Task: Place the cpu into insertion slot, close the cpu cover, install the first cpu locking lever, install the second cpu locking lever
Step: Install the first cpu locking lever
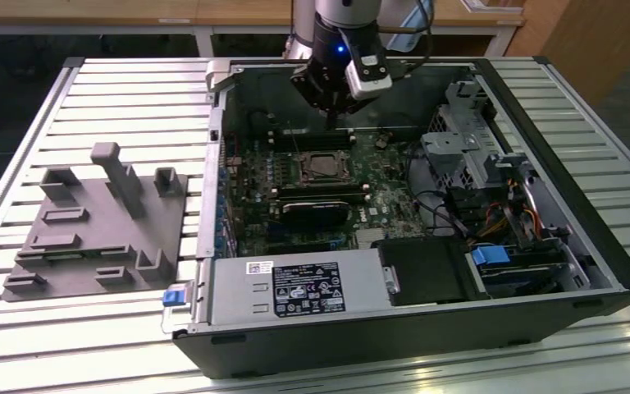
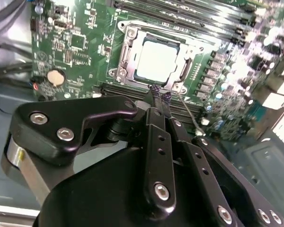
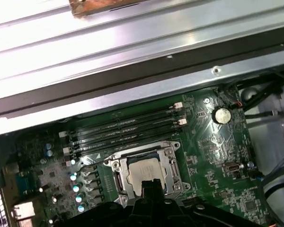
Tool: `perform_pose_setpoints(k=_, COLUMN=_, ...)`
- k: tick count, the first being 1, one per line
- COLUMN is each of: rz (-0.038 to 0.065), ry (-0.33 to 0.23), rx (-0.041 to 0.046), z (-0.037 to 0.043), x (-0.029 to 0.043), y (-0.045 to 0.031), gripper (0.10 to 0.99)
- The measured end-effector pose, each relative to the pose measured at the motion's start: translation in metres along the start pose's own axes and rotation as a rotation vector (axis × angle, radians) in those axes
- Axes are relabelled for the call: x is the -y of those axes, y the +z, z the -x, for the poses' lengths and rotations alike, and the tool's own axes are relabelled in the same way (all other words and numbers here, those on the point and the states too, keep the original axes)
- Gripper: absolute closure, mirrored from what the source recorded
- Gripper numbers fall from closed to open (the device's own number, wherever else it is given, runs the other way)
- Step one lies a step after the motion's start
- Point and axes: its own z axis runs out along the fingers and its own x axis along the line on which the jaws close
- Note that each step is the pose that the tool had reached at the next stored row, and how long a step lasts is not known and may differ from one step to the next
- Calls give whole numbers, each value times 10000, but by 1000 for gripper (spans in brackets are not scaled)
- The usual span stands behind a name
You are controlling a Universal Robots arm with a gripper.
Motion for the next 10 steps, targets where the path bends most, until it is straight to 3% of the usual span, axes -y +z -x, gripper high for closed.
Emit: perform_pose_setpoints(k=10, rz=-27, ry=-1763, rx=-49, z=0, x=0, y=9, gripper=976)
